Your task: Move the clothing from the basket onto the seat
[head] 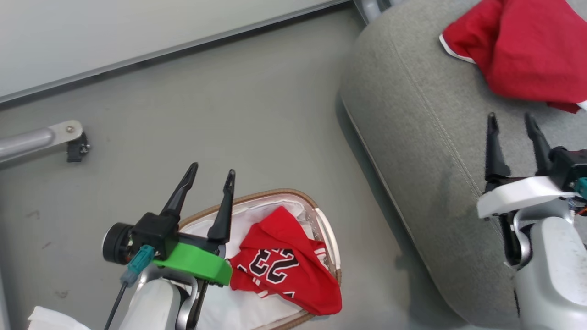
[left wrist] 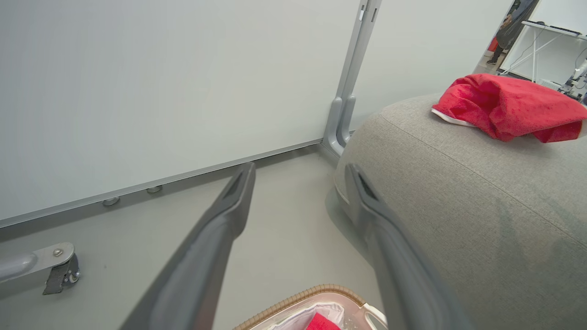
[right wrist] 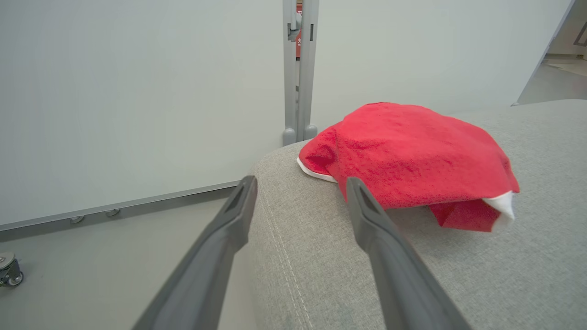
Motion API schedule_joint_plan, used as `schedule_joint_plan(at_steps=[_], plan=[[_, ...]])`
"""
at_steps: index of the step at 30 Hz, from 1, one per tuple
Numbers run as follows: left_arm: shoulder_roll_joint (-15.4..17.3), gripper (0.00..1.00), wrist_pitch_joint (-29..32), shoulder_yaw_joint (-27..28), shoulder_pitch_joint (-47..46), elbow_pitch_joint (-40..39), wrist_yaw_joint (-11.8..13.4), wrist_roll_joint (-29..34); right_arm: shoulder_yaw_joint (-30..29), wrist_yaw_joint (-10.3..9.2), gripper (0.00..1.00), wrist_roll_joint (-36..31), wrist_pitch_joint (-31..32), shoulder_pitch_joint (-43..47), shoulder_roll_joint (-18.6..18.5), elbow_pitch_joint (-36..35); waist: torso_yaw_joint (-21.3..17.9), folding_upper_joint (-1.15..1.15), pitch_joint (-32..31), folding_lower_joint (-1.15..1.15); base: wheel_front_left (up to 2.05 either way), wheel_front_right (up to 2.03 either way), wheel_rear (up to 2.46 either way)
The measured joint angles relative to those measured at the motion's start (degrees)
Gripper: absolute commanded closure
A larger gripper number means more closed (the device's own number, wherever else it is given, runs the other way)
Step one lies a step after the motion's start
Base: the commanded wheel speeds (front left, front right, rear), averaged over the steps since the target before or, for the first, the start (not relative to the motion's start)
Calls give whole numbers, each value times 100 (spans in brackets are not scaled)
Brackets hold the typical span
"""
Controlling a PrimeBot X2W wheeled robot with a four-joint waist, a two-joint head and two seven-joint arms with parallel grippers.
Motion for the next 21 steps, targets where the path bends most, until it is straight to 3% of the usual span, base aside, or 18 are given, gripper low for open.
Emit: schedule_joint_plan(at_steps=[8,21], plan=[[-148,0,-1,732,277,256,0,181,655,1,0,219,0,122,160,-185,460,0,-343,0,0,0,0],[-308,0,0,1740,758,516,1,466,931,0,0,409,0,653,197,-148,878,0,-963,0,0,0,0]])
